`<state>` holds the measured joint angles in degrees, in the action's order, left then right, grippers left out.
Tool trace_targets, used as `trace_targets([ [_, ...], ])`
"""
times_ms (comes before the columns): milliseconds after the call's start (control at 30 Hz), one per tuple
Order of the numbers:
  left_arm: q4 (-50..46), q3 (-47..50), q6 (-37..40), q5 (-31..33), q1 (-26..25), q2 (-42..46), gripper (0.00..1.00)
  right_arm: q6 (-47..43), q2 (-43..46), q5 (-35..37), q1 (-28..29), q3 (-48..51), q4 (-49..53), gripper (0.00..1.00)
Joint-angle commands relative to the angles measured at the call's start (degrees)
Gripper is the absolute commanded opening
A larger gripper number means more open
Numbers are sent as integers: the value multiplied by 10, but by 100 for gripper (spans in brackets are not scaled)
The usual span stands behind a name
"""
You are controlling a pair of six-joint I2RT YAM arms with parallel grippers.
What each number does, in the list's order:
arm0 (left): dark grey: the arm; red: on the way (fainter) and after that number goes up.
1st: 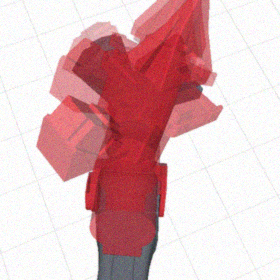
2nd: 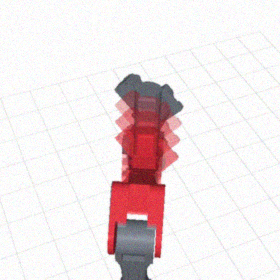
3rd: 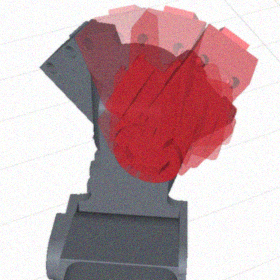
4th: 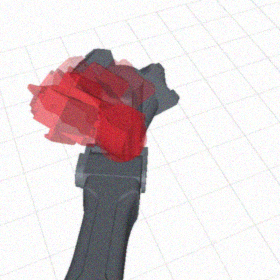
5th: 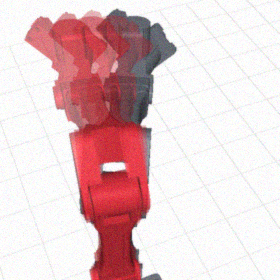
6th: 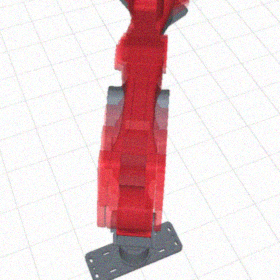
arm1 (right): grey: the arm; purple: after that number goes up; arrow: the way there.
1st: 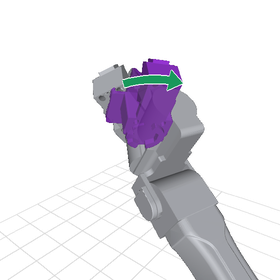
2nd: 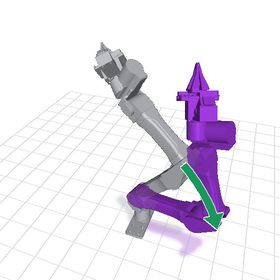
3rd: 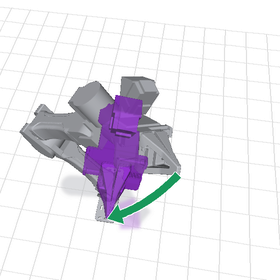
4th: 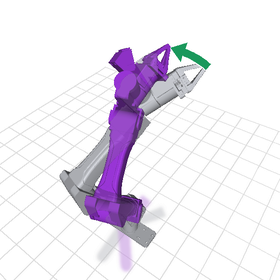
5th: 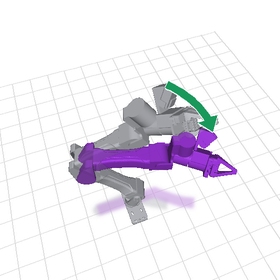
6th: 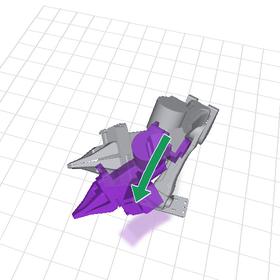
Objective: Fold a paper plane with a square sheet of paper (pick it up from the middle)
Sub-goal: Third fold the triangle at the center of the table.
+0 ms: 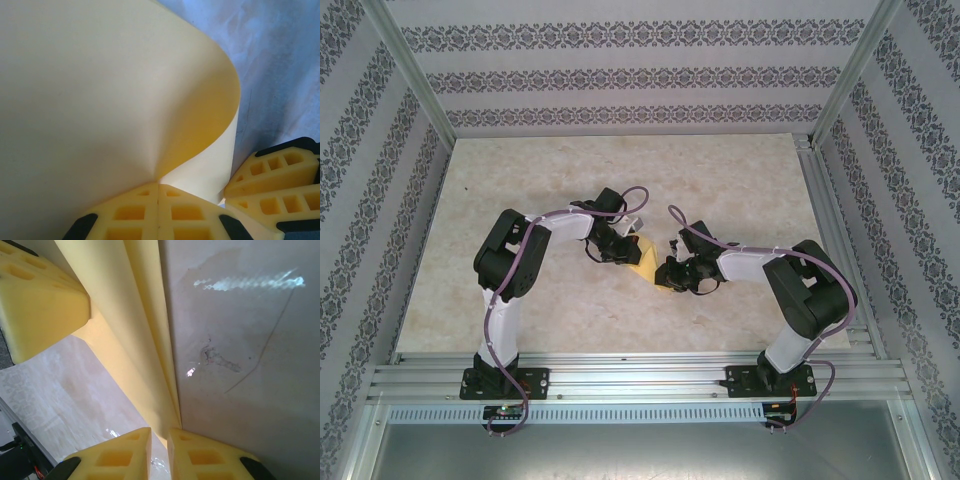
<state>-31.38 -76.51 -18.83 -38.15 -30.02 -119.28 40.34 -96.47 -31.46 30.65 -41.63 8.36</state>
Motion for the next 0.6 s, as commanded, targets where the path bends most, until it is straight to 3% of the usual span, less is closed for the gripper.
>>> trace_targets([
  [0,-16,-2,16,24,5,-25,1,-12,-22,30,5,1,32,17],
  [300,-24,-8,16,34,6,-31,1,11,-19,-16,-2,50,-21,16],
  [567,-31,-14,13,36,6,-40,1,1,3,-24,-1,65,-5,15],
])
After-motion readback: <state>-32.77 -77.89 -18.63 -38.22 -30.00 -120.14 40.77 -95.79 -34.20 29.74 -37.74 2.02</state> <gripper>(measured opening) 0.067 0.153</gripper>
